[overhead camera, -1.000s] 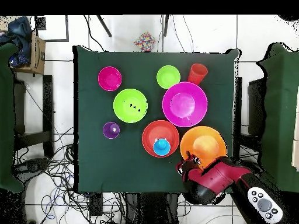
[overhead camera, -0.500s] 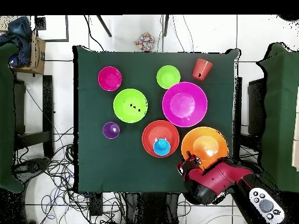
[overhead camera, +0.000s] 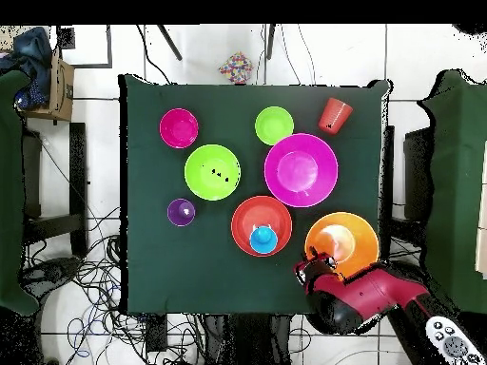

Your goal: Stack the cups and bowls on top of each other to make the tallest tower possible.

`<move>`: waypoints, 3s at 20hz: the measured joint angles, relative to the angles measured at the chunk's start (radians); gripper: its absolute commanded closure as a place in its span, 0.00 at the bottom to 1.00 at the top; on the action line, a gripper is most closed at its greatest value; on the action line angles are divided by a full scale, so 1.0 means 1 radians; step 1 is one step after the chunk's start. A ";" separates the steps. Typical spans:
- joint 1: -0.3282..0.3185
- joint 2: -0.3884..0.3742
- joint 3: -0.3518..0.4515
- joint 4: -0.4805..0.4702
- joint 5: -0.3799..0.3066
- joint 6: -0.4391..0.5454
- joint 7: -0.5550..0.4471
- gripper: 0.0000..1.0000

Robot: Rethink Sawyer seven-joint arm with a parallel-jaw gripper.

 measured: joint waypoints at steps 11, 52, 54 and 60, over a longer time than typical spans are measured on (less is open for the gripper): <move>-0.096 -0.039 0.061 0.022 0.113 0.078 -0.134 1.00; -0.167 -0.152 0.254 0.101 0.304 0.215 -0.159 1.00; -0.170 -0.152 0.264 0.105 0.311 0.215 -0.159 1.00; -0.186 -0.153 0.287 0.113 0.336 0.234 -0.159 1.00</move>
